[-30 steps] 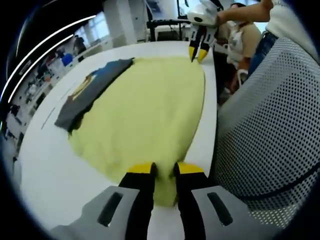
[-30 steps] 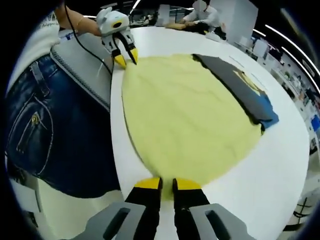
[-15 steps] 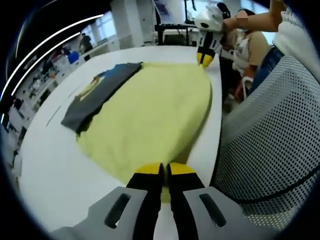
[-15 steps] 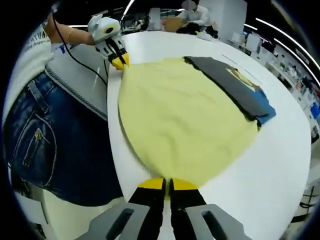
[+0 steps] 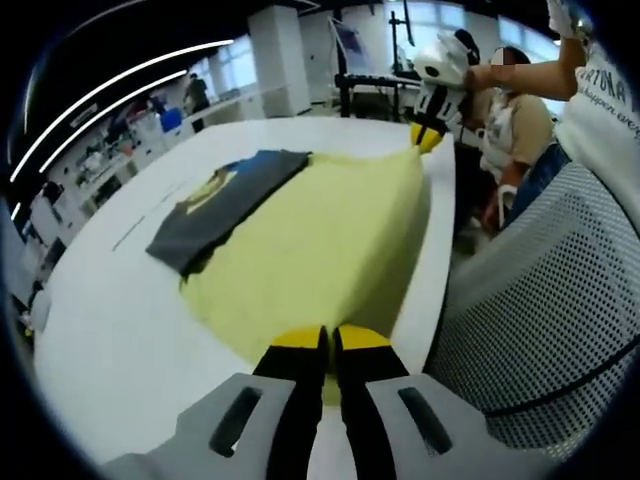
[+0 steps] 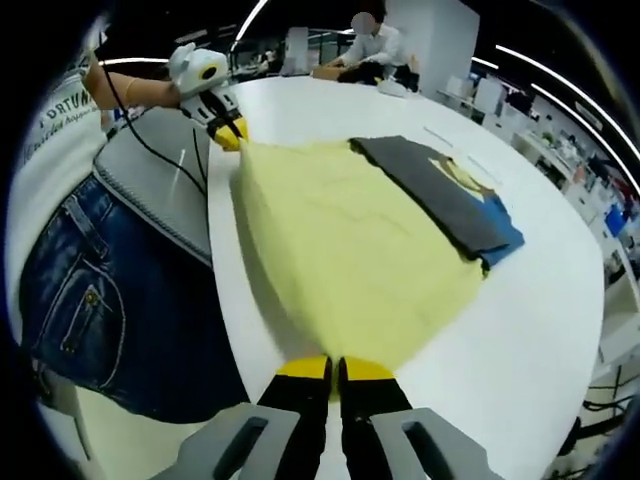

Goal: Fold the garment on the visible template until the final outline fits inside the template.

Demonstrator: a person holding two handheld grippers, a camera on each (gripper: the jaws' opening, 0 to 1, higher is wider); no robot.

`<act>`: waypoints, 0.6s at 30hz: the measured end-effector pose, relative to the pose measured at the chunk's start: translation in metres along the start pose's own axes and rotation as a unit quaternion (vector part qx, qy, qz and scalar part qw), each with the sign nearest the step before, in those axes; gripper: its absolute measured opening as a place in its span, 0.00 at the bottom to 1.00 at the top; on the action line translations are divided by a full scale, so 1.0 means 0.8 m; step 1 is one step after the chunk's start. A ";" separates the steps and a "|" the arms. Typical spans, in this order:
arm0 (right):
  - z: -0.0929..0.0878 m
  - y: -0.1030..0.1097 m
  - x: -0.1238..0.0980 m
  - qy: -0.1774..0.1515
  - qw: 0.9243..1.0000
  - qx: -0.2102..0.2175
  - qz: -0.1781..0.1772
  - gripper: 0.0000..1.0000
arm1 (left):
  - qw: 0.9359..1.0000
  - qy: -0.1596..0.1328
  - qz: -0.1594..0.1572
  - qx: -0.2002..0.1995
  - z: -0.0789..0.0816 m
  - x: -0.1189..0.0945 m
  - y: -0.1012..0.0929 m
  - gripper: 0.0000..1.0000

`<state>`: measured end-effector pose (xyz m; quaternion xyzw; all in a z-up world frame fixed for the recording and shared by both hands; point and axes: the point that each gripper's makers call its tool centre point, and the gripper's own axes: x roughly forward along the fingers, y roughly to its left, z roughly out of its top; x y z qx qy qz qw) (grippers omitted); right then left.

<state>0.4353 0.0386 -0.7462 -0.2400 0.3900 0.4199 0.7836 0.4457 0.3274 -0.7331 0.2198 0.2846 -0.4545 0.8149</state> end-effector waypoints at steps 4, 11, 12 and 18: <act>0.008 -0.002 -0.008 -0.005 1.000 -0.001 -0.007 0.00 | 1.000 -0.018 0.012 -0.017 0.012 -0.008 0.007 0.01; 0.021 -0.002 -0.021 -0.015 1.000 0.004 -0.016 0.00 | 0.999 -0.032 0.015 -0.031 0.025 -0.020 0.004 0.01; 0.023 0.000 -0.024 -0.017 1.000 0.004 -0.017 0.00 | 0.999 -0.031 0.016 -0.032 0.026 -0.021 0.003 0.01; 0.031 0.004 -0.033 -0.022 1.000 -0.001 -0.020 0.00 | 0.999 -0.030 0.023 -0.032 0.024 -0.033 0.008 0.01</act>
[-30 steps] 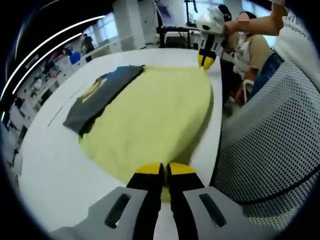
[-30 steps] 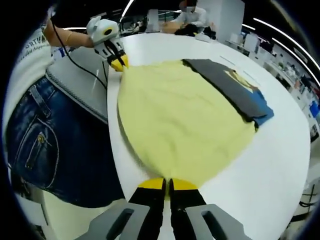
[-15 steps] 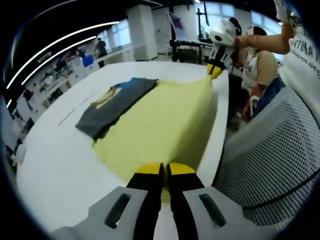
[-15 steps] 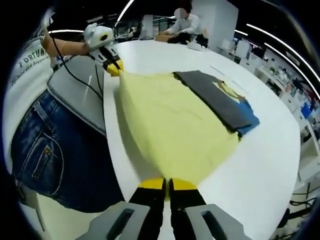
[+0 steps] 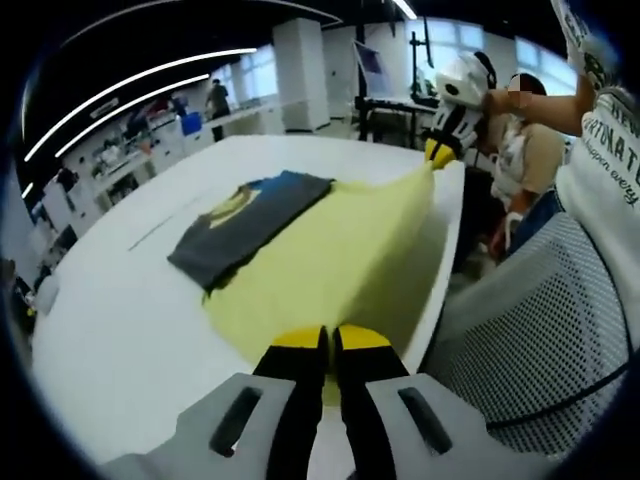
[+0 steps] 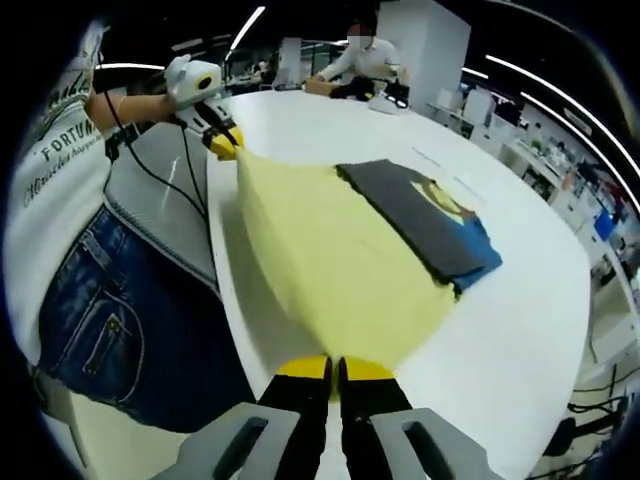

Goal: Fold the garment on the visible template until the final outline fits inside the template.

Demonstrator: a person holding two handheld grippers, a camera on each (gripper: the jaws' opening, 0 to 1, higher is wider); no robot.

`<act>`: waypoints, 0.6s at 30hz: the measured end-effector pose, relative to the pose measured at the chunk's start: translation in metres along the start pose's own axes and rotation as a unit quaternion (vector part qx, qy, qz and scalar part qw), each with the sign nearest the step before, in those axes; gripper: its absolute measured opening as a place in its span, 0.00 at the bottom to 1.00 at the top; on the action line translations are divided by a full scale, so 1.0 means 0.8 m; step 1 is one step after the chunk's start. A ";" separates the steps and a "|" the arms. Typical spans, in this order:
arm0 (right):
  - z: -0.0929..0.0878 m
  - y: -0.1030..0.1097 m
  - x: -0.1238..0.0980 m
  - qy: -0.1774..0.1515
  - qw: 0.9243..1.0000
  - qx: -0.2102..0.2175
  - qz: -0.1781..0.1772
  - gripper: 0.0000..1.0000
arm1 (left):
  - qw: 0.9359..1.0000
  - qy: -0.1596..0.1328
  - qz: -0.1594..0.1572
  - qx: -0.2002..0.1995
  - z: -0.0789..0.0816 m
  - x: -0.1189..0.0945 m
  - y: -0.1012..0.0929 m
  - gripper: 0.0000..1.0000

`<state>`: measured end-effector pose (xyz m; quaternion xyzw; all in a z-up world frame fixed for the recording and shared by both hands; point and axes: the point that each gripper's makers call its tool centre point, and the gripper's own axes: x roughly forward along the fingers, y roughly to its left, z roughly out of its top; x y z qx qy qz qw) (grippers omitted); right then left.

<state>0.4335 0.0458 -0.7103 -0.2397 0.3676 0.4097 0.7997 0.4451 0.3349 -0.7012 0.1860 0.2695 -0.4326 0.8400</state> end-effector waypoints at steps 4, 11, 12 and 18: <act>0.004 0.003 -0.008 0.000 1.000 -0.003 0.001 0.00 | 1.000 -0.002 0.005 -0.001 0.003 -0.007 -0.002 0.01; 0.011 0.007 -0.024 -0.002 1.000 -0.009 0.006 0.00 | 1.000 0.005 0.007 0.008 0.008 -0.018 -0.008 0.01; 0.012 0.009 -0.026 -0.003 1.000 -0.011 0.008 0.00 | 1.000 0.007 0.007 0.007 0.009 -0.020 -0.008 0.01; 0.021 0.012 -0.038 -0.008 1.000 -0.017 0.014 0.00 | 1.000 0.003 0.016 0.002 0.020 -0.034 -0.008 0.01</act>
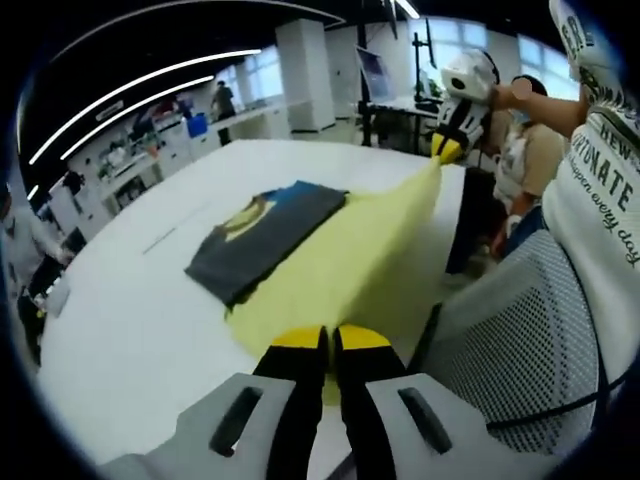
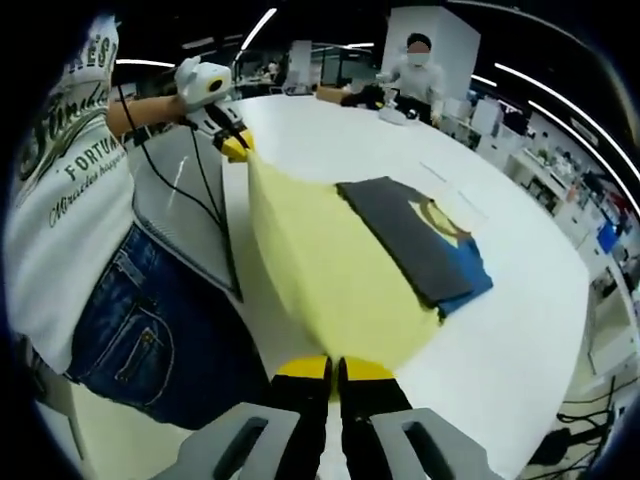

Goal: Fold the garment on the visible template until the final outline fits inside the template.

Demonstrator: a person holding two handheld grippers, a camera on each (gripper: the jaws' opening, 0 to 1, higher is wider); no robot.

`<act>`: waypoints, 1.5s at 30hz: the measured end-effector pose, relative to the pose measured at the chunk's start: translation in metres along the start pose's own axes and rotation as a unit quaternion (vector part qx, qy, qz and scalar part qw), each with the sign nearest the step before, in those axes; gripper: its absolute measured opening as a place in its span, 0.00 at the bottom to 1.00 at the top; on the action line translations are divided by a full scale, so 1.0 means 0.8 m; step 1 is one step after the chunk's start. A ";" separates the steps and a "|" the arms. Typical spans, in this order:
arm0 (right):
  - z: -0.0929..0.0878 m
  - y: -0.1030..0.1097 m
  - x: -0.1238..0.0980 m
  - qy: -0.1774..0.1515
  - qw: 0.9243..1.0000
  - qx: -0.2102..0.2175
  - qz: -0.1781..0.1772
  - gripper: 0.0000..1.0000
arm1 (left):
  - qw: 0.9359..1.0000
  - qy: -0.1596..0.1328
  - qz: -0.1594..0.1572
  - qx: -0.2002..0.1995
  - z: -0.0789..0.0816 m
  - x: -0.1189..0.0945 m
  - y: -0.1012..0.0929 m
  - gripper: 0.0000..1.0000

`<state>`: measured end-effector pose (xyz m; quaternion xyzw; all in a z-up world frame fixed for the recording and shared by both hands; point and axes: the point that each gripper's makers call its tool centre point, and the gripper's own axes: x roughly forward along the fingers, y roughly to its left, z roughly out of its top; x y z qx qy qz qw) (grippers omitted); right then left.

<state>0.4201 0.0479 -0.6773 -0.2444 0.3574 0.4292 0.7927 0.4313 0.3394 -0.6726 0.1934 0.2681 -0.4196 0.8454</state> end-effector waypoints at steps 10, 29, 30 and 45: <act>0.018 0.002 -0.016 -0.003 1.000 -0.017 0.004 0.00 | 1.000 0.016 -0.001 0.006 0.004 -0.016 -0.003 0.01; 0.046 -0.035 -0.015 -0.014 0.998 -0.039 -0.046 0.00 | 0.999 0.011 0.015 0.042 0.034 -0.010 0.035 0.01; 0.048 -0.040 -0.014 -0.017 0.998 -0.039 -0.049 0.00 | 0.999 0.009 0.017 0.041 0.036 -0.010 0.038 0.01; 0.073 -0.091 0.000 -0.032 0.995 -0.038 -0.091 0.00 | 0.999 -0.018 0.035 0.019 0.069 0.008 0.081 0.01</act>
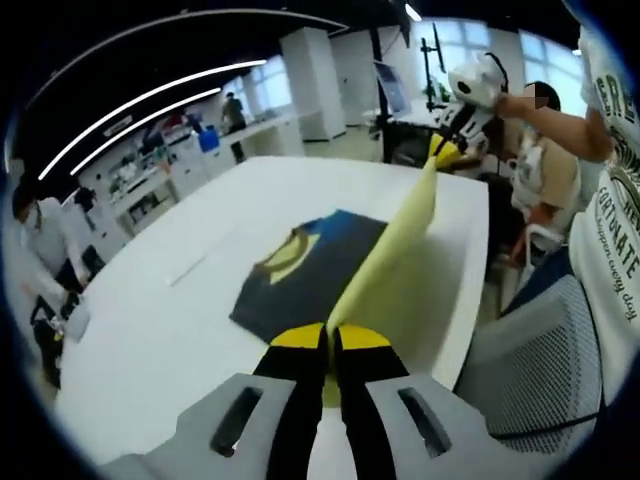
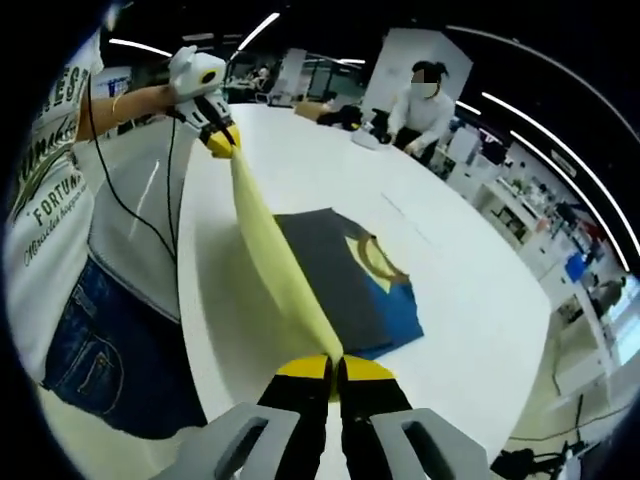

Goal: Fold the garment on the visible template until the final outline fits inside the template.

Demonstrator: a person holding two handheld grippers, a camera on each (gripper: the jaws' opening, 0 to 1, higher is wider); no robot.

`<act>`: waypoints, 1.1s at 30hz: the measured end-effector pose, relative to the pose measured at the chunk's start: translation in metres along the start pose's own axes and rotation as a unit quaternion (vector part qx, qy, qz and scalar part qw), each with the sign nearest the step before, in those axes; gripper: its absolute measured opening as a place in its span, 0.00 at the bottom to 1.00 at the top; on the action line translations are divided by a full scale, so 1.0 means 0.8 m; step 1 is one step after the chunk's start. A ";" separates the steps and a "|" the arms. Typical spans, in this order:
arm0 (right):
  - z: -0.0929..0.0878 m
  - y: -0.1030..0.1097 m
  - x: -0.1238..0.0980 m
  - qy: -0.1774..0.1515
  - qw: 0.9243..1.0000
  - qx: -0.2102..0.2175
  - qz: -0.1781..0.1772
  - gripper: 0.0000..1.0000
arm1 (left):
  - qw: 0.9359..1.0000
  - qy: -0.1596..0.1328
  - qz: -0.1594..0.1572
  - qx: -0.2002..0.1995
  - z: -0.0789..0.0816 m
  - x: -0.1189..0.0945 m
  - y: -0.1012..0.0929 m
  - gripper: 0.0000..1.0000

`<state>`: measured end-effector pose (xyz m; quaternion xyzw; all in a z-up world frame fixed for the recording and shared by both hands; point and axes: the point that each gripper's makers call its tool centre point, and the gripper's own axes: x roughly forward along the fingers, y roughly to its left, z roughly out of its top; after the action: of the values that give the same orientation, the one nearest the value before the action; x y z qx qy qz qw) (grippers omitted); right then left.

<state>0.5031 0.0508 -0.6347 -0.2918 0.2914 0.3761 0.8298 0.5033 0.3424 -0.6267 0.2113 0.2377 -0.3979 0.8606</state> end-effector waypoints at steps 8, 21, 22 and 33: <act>0.012 -0.026 0.015 -0.006 1.000 -0.003 -0.022 0.00 | 1.000 -0.012 0.017 0.000 0.016 0.013 0.027 0.01; 0.032 -0.072 0.041 -0.024 0.998 0.002 -0.060 0.00 | 0.998 -0.020 0.049 0.014 0.038 0.038 0.072 0.01; 0.033 -0.075 0.042 -0.025 0.998 0.002 -0.062 0.00 | 0.998 -0.025 0.050 0.007 0.040 0.040 0.075 0.01; 0.044 -0.123 0.077 -0.024 0.995 0.004 -0.099 0.00 | 0.997 -0.030 0.074 -0.015 0.044 0.068 0.113 0.01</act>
<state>0.6241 0.0499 -0.6286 -0.3067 0.2425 0.2978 0.8709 0.6137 0.3444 -0.6142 0.2036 0.2012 -0.3361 0.8973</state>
